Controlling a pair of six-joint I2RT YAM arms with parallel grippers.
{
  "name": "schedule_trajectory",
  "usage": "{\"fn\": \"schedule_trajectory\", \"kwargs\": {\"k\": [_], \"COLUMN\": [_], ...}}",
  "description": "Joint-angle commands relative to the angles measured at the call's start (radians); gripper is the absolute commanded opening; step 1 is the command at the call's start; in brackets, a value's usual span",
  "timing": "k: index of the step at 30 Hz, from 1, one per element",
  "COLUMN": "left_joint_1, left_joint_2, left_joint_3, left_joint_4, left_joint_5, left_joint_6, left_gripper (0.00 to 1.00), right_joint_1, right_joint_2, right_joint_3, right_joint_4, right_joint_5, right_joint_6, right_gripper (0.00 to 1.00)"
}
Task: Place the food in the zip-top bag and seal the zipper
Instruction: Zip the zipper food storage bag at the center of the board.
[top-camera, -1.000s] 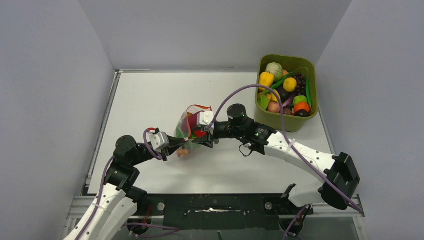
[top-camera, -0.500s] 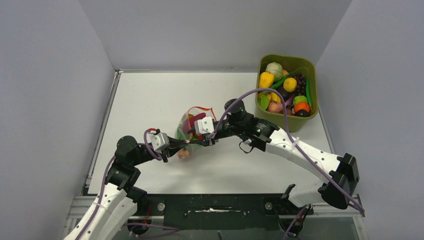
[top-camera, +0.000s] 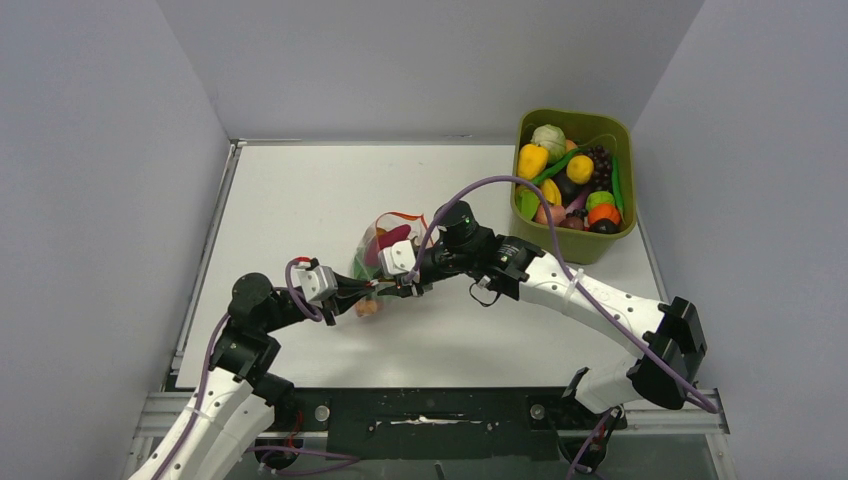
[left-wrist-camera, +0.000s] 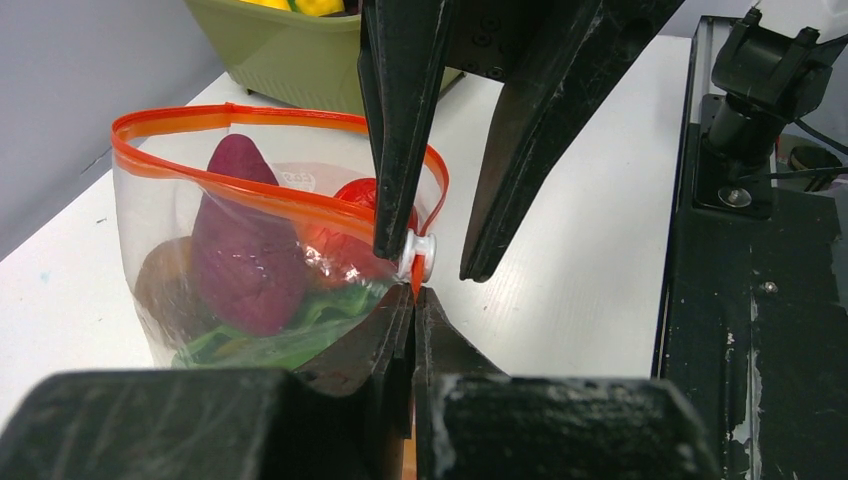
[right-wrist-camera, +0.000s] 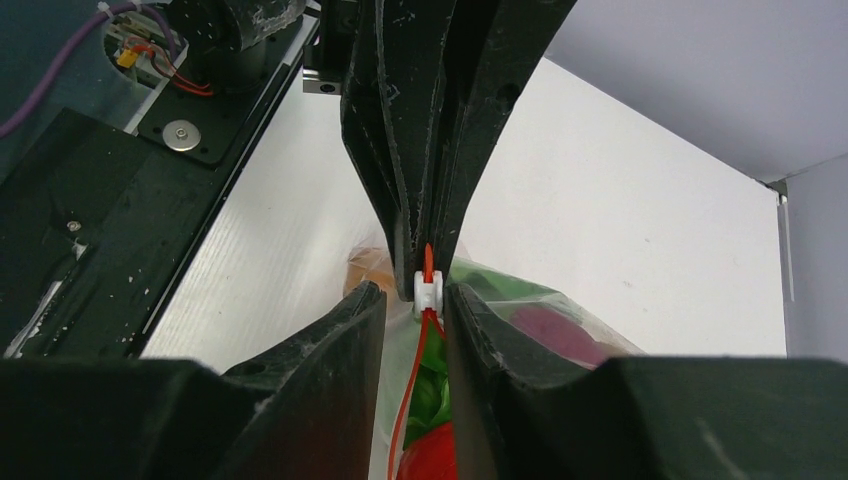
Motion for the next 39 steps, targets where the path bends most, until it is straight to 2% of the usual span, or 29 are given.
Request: {"fn": "schedule_trajectory", "kwargs": {"k": [1,10,15,30,39], "left_joint_1": [0.001,0.001,0.001,0.001,0.001], "left_joint_2": [-0.019,-0.027,-0.042,-0.133,-0.139], "left_joint_3": [0.001,-0.004,-0.003,-0.006,0.008], "left_joint_4": [0.083,0.104,0.105,0.229,0.219], "left_joint_5": [0.002,0.019,0.031,0.043,0.038], "left_joint_6": [-0.006,-0.031,-0.031,-0.152,-0.167], "left_gripper": [0.0,0.0,0.0,0.0,0.0], "right_joint_1": [0.009,0.01,0.01,-0.051,-0.084], "right_joint_2": [0.013,0.027,0.017,-0.038,-0.079], "right_joint_3": [0.048,0.053,0.039,0.026,0.001], "right_joint_4": [0.045,0.068,0.066,-0.002,-0.042], "right_joint_5": [-0.043,-0.055,-0.024,0.011,0.036], "right_joint_6": [-0.002,-0.001,-0.011,-0.017,-0.022], "right_gripper": [0.29,0.18,0.01,0.0,0.0]}}
